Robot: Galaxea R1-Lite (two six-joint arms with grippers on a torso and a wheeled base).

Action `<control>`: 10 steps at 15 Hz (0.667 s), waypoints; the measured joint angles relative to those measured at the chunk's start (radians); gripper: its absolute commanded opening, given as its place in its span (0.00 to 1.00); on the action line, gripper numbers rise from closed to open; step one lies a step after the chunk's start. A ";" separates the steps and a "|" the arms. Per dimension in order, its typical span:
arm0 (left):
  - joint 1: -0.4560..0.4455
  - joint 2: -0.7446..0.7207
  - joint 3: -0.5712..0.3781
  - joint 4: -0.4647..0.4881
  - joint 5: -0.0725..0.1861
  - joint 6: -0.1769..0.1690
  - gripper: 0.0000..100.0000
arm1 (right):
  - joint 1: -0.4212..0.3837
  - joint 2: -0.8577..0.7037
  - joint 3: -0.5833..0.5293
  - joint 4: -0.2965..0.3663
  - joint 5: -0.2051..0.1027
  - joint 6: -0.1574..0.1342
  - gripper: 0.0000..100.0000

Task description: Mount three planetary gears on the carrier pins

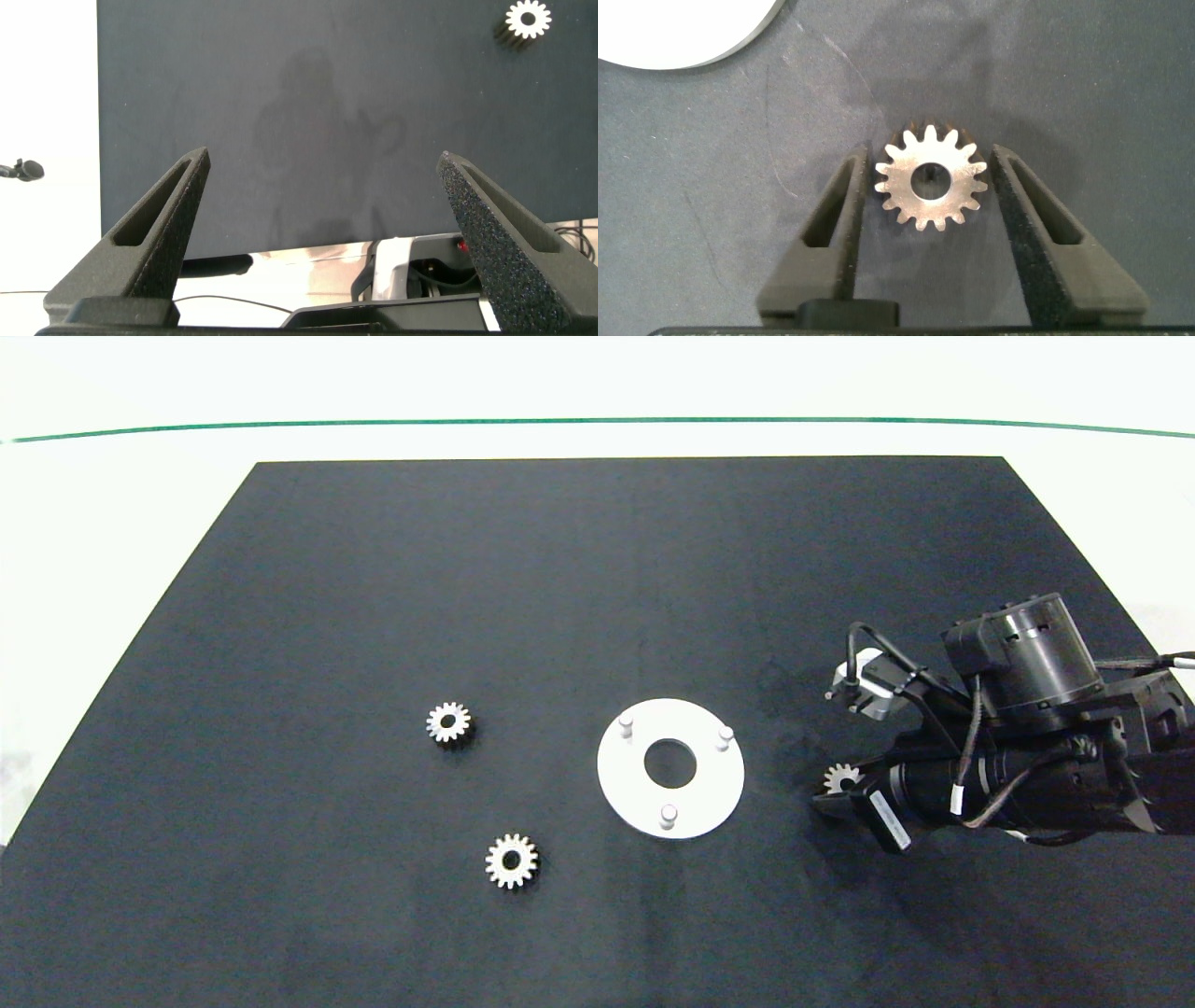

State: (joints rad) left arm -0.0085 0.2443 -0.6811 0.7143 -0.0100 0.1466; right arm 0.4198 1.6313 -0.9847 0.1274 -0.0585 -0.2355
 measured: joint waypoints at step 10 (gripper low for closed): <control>-0.014 0.001 -0.011 0.000 -0.001 0.000 1.00 | 0.002 0.003 0.000 0.000 -0.003 -0.001 0.28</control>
State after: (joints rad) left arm -0.0221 0.2449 -0.6917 0.7143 -0.0109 0.1466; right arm 0.4217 1.6347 -0.9847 0.1274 -0.0611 -0.2362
